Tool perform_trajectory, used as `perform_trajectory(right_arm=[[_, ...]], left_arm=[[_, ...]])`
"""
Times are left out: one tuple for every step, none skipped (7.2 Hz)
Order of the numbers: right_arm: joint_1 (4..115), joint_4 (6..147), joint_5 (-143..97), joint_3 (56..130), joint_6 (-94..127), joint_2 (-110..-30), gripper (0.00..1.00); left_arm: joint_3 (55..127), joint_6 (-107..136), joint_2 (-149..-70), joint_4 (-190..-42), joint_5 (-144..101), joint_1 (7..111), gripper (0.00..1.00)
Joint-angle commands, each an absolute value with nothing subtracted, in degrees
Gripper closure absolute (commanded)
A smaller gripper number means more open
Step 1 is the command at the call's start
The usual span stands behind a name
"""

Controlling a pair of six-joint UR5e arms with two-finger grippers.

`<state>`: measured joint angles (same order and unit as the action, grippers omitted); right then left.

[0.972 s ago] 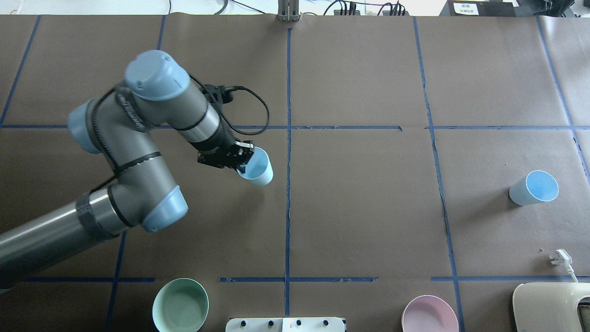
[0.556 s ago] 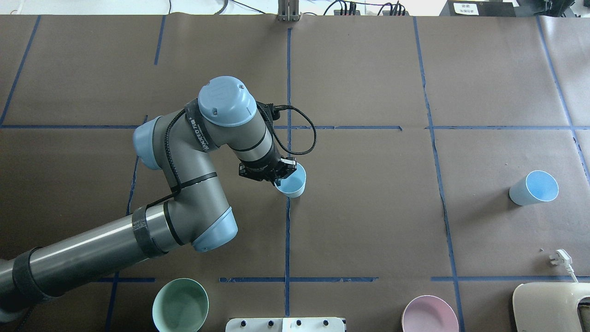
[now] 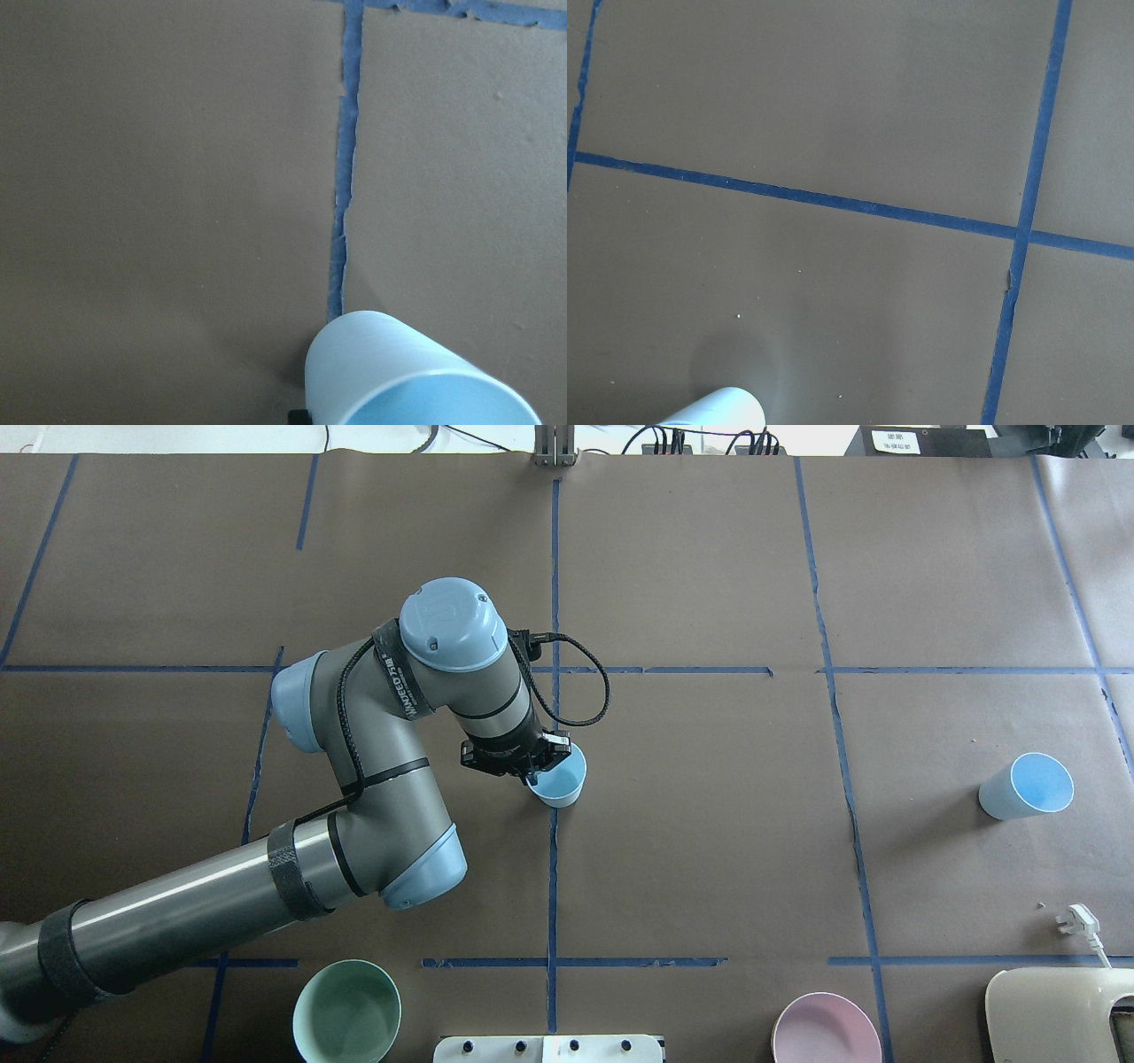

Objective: Stack blue cups with both arms
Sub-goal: 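Set the cup down at the center and open the left gripper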

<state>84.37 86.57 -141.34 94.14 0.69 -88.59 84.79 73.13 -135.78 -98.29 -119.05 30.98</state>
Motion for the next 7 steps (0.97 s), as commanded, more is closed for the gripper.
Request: perform_trajectory(right_arm=[[84.38,86.57,-141.33,94.13,0.62,-88.59,0.0],[84.38,86.57,-141.33,94.22,0.62,-88.59,0.0],[83.68,86.49,-141.42,94.22,0.62,-88.51,0.0],[83.06,86.75,-141.85,94.22,1.05,-88.51,0.0],[81.84,86.57,-142.12,94.65,4.45,-88.59,0.0],[79.39,83.61,-141.6,95.27,8.92,-90.6,0.0],[76.49,72.97,-140.72,94.93,15.49,-93.75,0.0]], left_arm=[[84.73,73.12,-135.79,-97.47,-119.0,31.02,0.95],[84.73,73.12,-135.79,-97.47,-119.0,30.94,0.66],[85.16,73.21,-135.79,-97.47,-119.0,31.11,0.01],[86.91,73.3,-135.7,-97.38,-119.0,31.46,0.0],[89.45,75.22,-135.62,-97.47,-119.09,32.86,0.0],[92.6,76.89,-134.14,-97.47,-119.09,33.22,0.0],[96.12,77.34,-132.12,-97.47,-119.09,34.18,0.0]])
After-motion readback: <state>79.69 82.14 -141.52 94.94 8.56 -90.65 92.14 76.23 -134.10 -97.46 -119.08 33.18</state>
